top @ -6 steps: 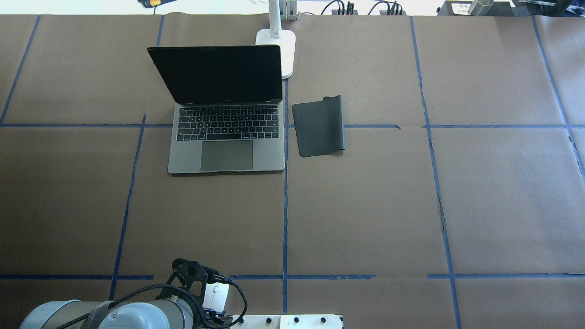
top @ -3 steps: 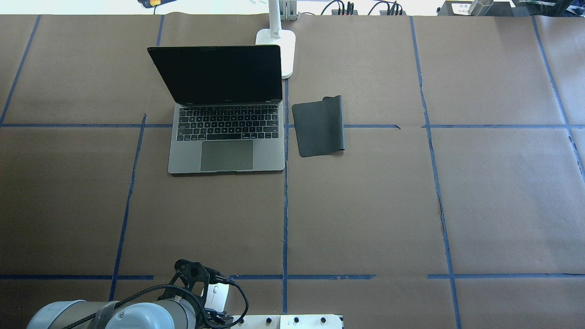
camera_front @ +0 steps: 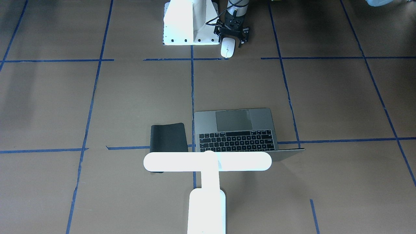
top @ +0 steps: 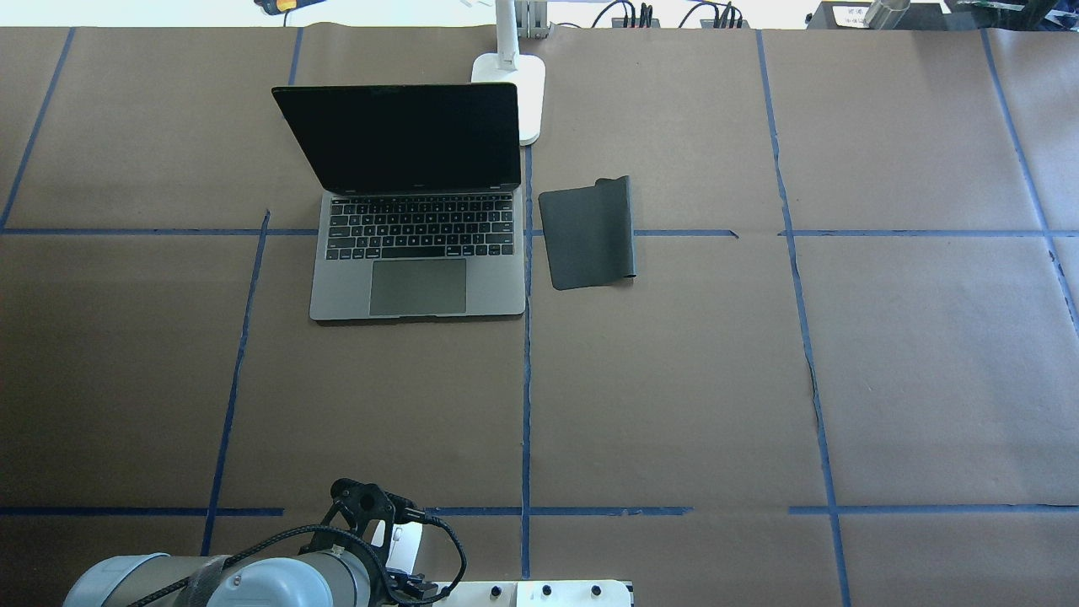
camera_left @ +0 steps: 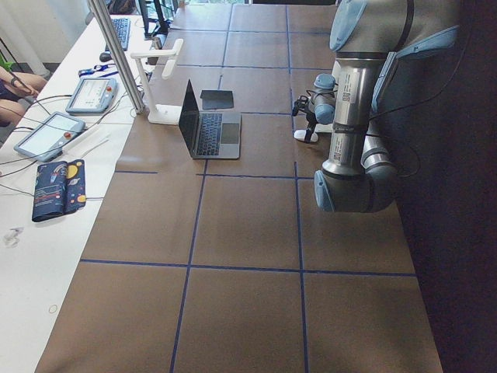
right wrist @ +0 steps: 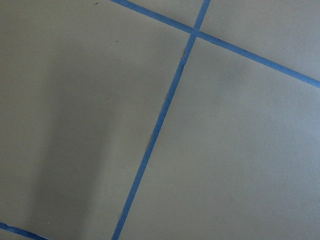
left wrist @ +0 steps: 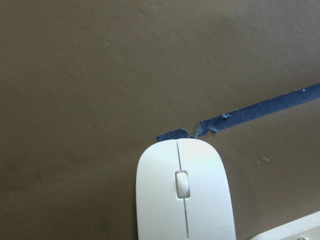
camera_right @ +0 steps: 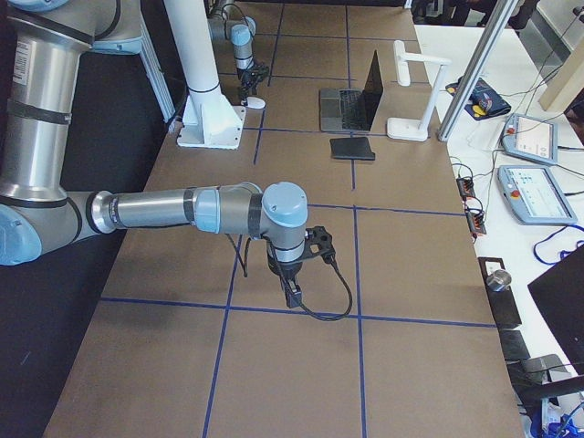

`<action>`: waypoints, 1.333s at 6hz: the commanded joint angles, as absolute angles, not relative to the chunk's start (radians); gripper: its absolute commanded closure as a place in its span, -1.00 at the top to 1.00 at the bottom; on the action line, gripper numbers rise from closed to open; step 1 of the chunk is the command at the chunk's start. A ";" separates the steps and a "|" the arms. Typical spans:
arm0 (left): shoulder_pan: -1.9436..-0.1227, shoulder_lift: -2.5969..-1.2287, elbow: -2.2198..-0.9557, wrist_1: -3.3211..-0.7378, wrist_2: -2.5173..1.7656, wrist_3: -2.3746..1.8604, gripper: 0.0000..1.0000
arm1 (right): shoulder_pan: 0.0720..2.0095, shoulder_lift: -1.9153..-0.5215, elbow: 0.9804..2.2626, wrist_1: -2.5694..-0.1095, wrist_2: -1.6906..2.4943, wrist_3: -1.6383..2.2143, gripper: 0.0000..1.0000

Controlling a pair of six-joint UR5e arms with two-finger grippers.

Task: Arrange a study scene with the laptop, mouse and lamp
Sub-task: 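Move the left gripper down onto the white mouse and grasp it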

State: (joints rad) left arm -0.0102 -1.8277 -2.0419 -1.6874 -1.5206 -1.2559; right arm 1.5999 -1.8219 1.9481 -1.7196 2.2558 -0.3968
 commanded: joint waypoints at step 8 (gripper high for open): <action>-0.191 -1.905 -2.051 -1.672 -1.573 -1.256 -0.84 | 1.600 -1.831 1.939 -1.726 2.264 -0.391 1.00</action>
State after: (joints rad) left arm -0.1247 -1.8757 -2.0546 -1.6759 -1.5471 -1.2566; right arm 1.5999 -1.8261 1.9440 -1.7226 2.2667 -0.3926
